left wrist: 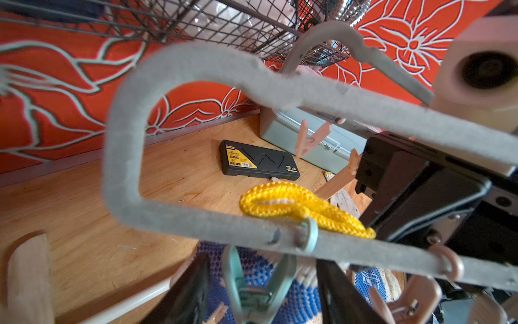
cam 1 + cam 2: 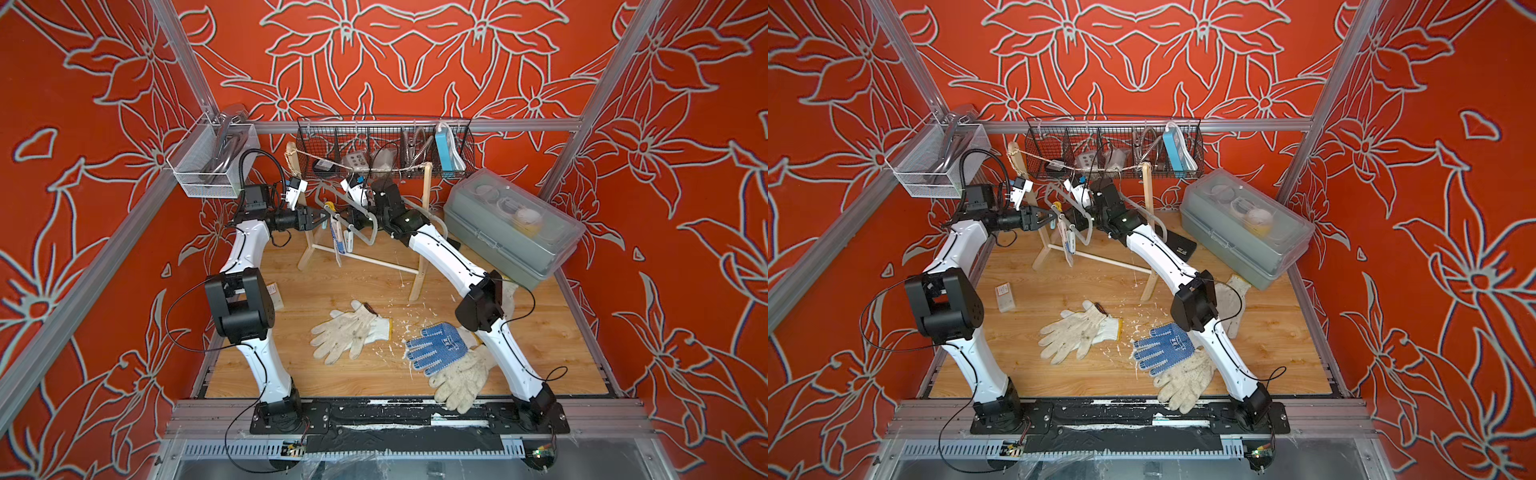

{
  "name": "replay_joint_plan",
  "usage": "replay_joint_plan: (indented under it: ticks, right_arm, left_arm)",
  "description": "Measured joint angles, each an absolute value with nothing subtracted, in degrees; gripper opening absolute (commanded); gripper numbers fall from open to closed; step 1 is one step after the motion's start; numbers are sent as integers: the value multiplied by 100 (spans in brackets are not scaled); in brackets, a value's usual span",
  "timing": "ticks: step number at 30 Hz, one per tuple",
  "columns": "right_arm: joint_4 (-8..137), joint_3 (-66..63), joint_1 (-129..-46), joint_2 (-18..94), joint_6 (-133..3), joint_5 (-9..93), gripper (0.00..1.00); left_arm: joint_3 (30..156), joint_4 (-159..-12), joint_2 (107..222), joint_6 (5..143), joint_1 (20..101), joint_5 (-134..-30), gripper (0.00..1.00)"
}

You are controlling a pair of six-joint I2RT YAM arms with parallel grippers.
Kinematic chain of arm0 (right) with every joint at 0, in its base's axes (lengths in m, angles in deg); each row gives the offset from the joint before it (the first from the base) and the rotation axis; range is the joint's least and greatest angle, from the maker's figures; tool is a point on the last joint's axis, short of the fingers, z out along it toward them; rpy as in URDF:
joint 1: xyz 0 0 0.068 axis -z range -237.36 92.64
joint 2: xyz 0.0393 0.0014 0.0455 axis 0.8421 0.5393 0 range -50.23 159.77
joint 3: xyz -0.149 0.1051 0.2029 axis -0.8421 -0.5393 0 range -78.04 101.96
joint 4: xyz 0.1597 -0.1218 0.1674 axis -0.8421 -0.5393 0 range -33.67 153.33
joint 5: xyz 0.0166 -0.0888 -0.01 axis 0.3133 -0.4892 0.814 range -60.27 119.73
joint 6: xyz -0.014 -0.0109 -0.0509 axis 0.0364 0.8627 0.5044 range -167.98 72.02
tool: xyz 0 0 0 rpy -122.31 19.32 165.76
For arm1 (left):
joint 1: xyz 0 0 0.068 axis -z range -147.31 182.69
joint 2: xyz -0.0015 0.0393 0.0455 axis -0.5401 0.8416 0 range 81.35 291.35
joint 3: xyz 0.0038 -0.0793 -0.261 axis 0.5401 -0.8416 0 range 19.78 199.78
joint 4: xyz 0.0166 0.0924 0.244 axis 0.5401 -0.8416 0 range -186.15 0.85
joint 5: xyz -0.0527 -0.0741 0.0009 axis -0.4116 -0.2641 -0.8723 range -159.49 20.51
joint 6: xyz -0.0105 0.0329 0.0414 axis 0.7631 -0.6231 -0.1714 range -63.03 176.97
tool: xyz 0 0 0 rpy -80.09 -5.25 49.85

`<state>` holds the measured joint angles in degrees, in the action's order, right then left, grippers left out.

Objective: Clip the gloves onto a hanger to dry
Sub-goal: Open the clamp at the hanger, then clamp the glove onto the hanger.

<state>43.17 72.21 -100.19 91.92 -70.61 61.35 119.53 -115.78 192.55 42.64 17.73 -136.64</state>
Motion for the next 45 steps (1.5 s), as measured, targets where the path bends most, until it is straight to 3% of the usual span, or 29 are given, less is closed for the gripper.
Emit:
replay_joint_plan:
  ticks: [7, 17, 24, 34, 38, 45]
  right_arm:
    - [4290, 7221, -10019, 9192, -7039, 6137, 0]
    - [3987, 7221, -10023, 9192, -6672, 6030, 0]
    - [3342, 7035, -10028, 9010, -6088, 5696, 0]
    - [2542, 5359, -10028, 7760, -4692, 5593, 0]
    - [2555, 4729, -10004, 7428, -4263, 5884, 0]
    - [2533, 4823, -9971, 7537, -3789, 6616, 0]
  left_arm:
    - [11992, -11598, 19319, 4280, 1817, -13706, 33]
    - [11859, -11270, 19316, 4404, 1815, -13765, 19]
    - [11483, -11041, 19168, 4448, 1815, -13758, 17]
    - [10875, -10529, 18663, 4459, 1823, -14007, 17]
    - [10595, -10389, 18479, 4413, 1867, -14211, 17]
    - [10326, -10287, 18372, 4238, 2016, -14491, 18]
